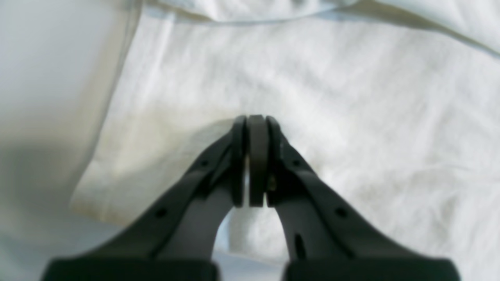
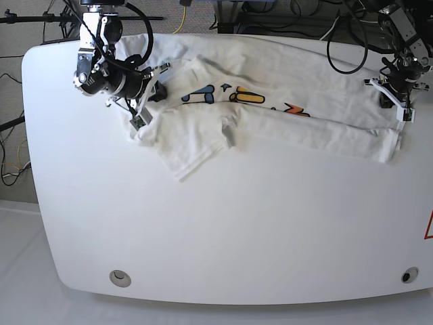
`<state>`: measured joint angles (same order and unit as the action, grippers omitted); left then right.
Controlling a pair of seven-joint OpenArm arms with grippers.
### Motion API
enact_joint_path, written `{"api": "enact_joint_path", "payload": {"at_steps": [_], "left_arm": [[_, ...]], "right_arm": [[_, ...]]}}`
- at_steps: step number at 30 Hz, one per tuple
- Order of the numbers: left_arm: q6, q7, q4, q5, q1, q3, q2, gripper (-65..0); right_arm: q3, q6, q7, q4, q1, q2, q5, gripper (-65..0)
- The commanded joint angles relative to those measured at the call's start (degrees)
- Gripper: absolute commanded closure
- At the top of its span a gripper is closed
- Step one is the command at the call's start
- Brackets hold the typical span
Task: Fold the T-shirt properly
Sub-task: 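Pull the shirt with both grippers to straighten the folded strip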
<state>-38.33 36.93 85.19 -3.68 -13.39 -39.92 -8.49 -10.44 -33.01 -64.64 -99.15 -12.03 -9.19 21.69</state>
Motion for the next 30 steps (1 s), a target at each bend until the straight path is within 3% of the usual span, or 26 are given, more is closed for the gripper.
{"api": "enact_joint_path", "payload": {"at_steps": [1, 15, 30], "left_arm": [[-1.4, 6.4, -2.2, 2.8, -0.4, 1.7, 0.9, 0.0], [-1.1, 6.4, -4.0, 2.8, 1.6, 3.7, 1.2, 0.0], [-1.3, 6.4, -4.0, 5.7, 2.4, 1.9, 1.2, 0.0]], "right_arm": [[-0.2, 1.3, -3.4, 1.2, 1.5, -0.6, -6.7, 0.0], [-0.2, 1.3, -3.4, 1.7, 10.2, -0.6, -12.6, 0.0], [0.2, 1.2, -0.5, 10.8, 16.9, -0.5, -12.4, 0.0]]}}
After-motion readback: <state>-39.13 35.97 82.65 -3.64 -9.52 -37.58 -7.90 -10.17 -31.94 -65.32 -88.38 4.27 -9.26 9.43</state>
